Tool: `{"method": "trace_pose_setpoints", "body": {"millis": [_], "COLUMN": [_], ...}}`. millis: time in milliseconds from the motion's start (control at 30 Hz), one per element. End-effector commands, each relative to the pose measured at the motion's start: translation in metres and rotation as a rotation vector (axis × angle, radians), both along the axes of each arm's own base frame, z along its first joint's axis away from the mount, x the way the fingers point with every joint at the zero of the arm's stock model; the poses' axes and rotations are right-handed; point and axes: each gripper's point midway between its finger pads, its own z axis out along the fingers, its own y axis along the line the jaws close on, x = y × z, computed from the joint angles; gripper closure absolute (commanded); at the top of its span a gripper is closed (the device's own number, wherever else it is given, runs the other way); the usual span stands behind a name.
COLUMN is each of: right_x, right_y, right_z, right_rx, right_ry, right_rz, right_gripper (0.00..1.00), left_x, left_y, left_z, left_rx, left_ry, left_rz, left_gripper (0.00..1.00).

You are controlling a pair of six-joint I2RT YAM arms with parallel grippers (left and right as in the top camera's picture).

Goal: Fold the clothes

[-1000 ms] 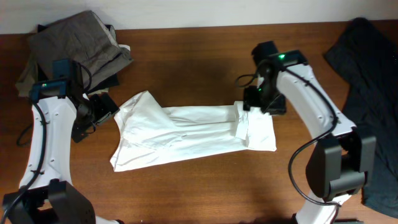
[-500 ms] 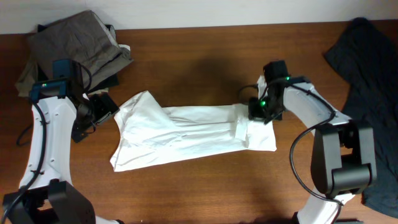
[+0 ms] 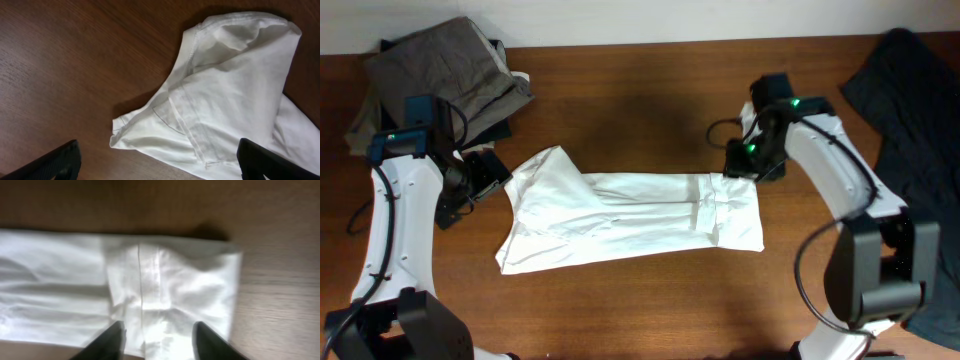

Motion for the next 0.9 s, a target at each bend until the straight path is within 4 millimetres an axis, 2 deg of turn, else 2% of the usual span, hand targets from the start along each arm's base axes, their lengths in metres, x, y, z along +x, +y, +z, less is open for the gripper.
{"method": "trace_pose_setpoints", "body": {"millis": [0,100,167,200,233,333,433,600,767,833,867], "right_x": [0.01,-0.002,-0.013,-0.015,-0.017,-0.024,-0.038,-0.052,-0.059,-0.061,-0.062], "right_y": [-0.044,-0.07,-0.093,-0.097,-0.095,-0.073,-0.069,-0.054,-0.041,-0.038,-0.036], "right_z": [0.05,0.041,0.024,0.015,0.007,-0.021,-0.05,-0.063,-0.073,-0.074,-0.074], "right_rx": [-0.188,-0.224,-0.215,-0.177,-0.12,0.156,0.282,0.39,0.419,0.423,0.427], "right_ry": [-0.085,-0.02,0.028,0.039,0.041,0.007,0.002,-0.013,-0.004,0.013,0.025], "right_rz": [-0.052,-0.104,-0.166,-0.19,-0.181,-0.082,-0.109,-0.088,-0.096,-0.106,-0.121], "right_gripper": [0.01,0.01,0.01,0.01,0.01,0.0,0.01,0.01,0.0,0.14,0.44], "left_x": [-0.001,-0.001,-0.001,-0.001,-0.001,-0.001,-0.001,-0.001,0.0,0.0,0.0], "left_y": [-0.001,-0.001,-0.001,-0.001,-0.001,-0.001,-0.001,-0.001,-0.001,-0.001,-0.001], "left_z": [0.004,0.004,0.004,0.004,0.004,0.004,0.004,0.004,0.004,0.004,0.004], "left_rx": [-0.001,-0.001,-0.001,-0.001,-0.002,-0.001,-0.001,-0.001,-0.001,-0.001,-0.001], "left_ry": [-0.013,-0.013,-0.013,-0.013,-0.013,-0.015,-0.013,-0.014,-0.016,-0.016,-0.016], "left_rz": [-0.002,-0.002,-0.002,-0.002,-0.002,-0.002,-0.002,-0.002,-0.002,-0.002,-0.002], "left_gripper": [0.01,0.01,0.01,0.01,0.01,0.01,0.01,0.01,0.01,0.01,0.01]}}
